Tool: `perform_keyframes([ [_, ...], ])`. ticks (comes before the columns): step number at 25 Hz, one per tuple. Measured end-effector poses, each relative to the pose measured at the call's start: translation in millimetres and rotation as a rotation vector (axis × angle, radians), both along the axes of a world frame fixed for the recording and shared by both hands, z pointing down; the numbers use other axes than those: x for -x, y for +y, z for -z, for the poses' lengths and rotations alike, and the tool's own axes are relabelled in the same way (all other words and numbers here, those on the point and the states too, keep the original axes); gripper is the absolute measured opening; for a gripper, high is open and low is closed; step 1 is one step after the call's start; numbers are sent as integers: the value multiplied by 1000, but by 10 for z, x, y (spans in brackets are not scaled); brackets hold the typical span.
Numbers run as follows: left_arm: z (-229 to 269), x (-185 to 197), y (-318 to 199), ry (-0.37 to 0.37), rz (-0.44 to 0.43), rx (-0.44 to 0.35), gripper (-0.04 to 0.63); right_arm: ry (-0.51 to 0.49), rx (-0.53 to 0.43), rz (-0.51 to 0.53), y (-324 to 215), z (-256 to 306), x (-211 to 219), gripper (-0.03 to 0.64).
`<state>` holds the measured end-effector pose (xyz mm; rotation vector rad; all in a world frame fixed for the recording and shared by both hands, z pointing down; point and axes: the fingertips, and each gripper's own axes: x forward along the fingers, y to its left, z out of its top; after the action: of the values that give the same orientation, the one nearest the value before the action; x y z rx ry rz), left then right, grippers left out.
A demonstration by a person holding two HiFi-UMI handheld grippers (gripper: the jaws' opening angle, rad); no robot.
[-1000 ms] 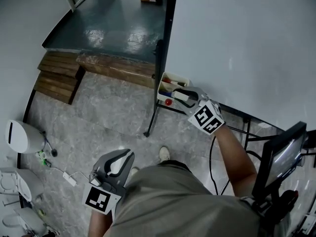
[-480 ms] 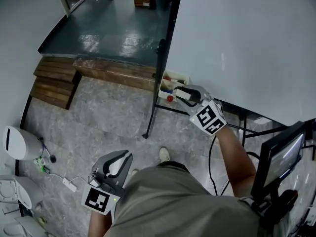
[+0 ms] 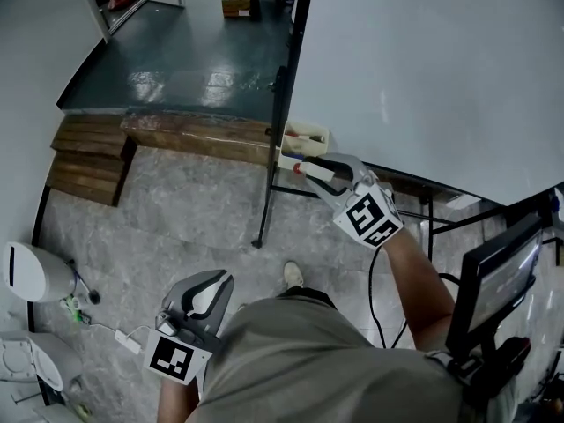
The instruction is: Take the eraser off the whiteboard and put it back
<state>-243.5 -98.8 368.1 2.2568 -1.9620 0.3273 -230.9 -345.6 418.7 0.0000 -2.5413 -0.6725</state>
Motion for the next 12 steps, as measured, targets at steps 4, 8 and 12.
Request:
perform_keyframes([
  [4, -1, -14, 88, -7, -30, -7, 38, -3, -20, -7, 161, 96, -54, 153],
  [8, -10, -15, 198, -3, -53, -2, 38, -12, -27, -25, 315, 174, -107, 153],
  [12, -1, -20, 300, 1, -76, -9, 38, -12, -34, -36, 493, 244, -168, 153],
])
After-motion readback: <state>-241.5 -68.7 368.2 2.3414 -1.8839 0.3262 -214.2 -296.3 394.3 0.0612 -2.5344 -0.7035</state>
